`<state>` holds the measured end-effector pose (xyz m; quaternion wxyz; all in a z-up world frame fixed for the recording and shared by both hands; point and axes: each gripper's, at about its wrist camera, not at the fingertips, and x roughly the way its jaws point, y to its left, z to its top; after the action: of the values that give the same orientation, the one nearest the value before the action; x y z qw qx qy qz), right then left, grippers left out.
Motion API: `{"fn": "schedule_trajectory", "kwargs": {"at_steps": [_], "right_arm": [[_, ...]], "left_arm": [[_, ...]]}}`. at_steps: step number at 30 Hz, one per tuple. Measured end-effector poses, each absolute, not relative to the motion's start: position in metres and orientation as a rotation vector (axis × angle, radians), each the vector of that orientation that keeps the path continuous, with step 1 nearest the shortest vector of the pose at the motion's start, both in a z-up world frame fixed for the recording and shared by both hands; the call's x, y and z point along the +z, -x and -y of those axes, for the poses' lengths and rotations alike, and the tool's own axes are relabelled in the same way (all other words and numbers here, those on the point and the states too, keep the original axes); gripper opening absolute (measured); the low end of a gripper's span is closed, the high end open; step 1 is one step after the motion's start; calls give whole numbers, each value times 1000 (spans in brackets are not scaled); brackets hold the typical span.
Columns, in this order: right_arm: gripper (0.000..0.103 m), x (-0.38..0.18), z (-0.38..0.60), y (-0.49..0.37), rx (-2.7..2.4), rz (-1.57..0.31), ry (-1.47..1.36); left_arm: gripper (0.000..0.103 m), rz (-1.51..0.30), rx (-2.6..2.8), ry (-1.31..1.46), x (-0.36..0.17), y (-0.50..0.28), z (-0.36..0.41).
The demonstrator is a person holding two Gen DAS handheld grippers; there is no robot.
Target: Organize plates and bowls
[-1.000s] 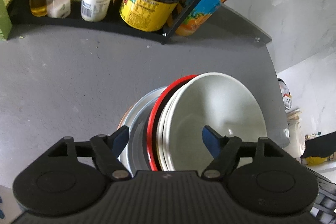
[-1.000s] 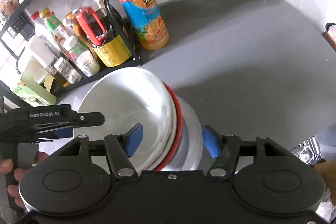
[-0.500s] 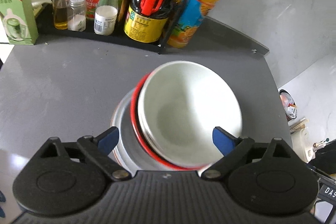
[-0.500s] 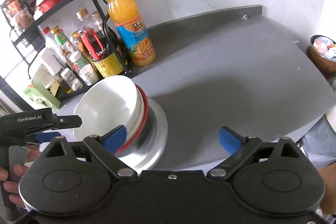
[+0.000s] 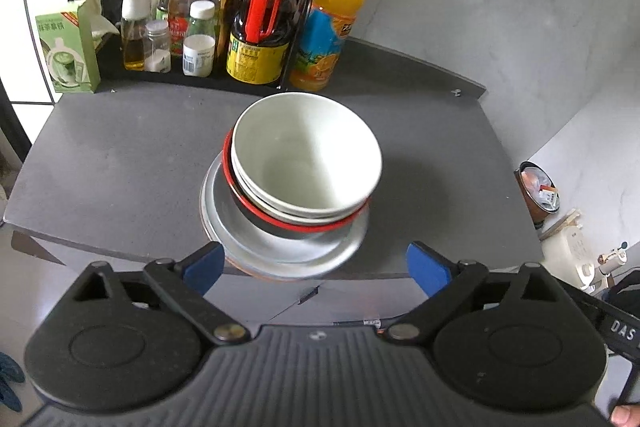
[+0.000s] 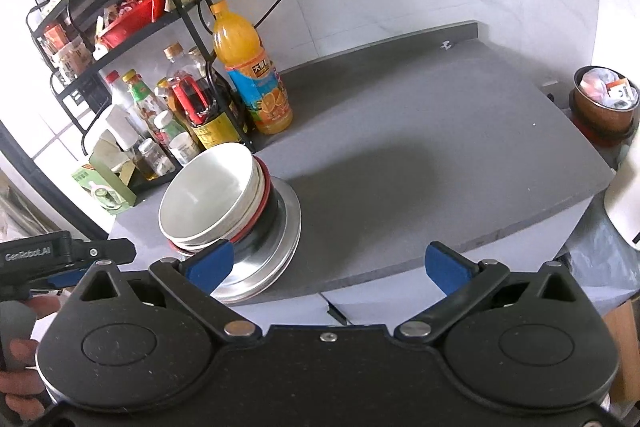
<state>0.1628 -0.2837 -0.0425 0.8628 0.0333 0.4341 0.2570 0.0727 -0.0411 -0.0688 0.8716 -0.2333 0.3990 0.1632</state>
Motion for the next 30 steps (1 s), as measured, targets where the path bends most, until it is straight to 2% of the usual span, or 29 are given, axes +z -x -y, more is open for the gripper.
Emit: {"fn": "schedule_trajectory", "kwargs": {"at_steps": [11,30], "right_arm": [[103,-29,281,-132,495,-877,-57],[103,-8,218,-35,355,-795,-46]], "left_arm": [[102,-814,301,448,-58,-40,45],[102,-818,171,306,-43,24,-4]]}}
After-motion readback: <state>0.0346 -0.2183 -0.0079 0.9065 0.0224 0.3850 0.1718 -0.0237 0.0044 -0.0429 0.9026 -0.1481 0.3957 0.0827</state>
